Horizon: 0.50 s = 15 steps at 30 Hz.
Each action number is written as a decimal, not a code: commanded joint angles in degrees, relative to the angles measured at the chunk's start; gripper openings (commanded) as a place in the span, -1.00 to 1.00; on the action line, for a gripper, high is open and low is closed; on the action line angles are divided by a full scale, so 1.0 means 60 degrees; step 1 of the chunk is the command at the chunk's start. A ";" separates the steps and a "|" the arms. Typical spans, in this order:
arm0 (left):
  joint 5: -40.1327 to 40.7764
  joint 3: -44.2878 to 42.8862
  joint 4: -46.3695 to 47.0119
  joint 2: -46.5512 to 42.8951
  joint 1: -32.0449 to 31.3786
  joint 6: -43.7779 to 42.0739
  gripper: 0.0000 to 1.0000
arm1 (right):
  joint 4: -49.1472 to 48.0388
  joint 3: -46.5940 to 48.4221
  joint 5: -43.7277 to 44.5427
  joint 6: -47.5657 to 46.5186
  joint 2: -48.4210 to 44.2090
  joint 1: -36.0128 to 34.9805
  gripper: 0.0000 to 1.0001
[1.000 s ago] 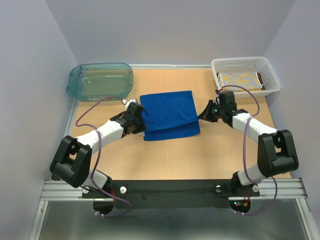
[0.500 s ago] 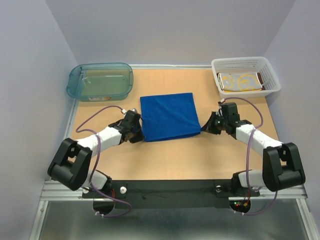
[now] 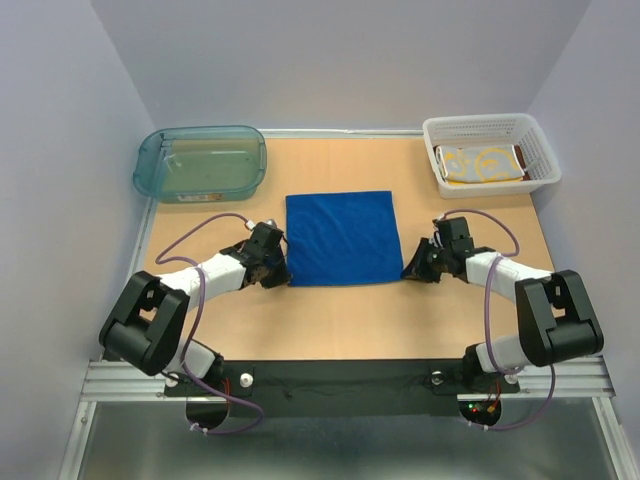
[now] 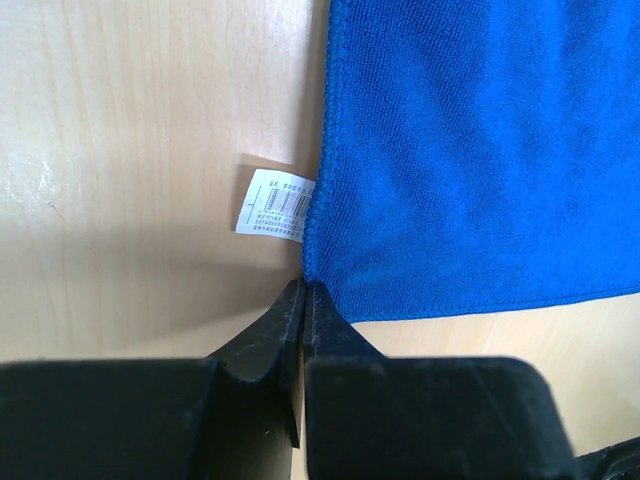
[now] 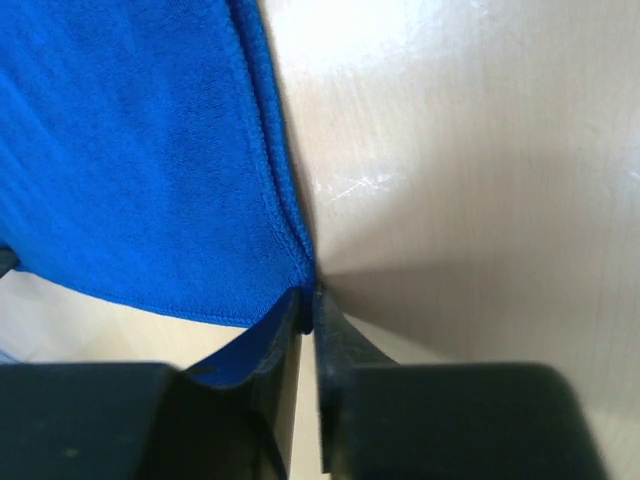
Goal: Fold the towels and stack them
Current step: Fold the towel
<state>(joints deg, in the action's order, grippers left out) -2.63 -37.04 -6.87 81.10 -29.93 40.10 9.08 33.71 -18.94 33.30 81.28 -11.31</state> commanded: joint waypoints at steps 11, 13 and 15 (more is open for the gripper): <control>0.0952 -0.0916 -0.1242 -0.2457 -0.0035 -0.0003 0.44 | 0.0889 0.1733 0.0681 -0.1418 -0.1608 0.0054 -0.14; 0.0864 -0.1150 -0.1155 -0.2414 -0.0065 -0.0032 0.41 | 0.0860 0.2055 0.0009 -0.1507 -0.1171 0.0040 -0.21; 0.0733 -0.1254 -0.0805 -0.2166 -0.0152 -0.0105 0.33 | 0.0758 0.2159 -0.0633 -0.1478 -0.0774 -0.0033 -0.24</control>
<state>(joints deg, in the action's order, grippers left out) 1.13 -41.74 -12.97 67.31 -30.04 40.14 13.87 43.72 -17.10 26.72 73.43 -11.27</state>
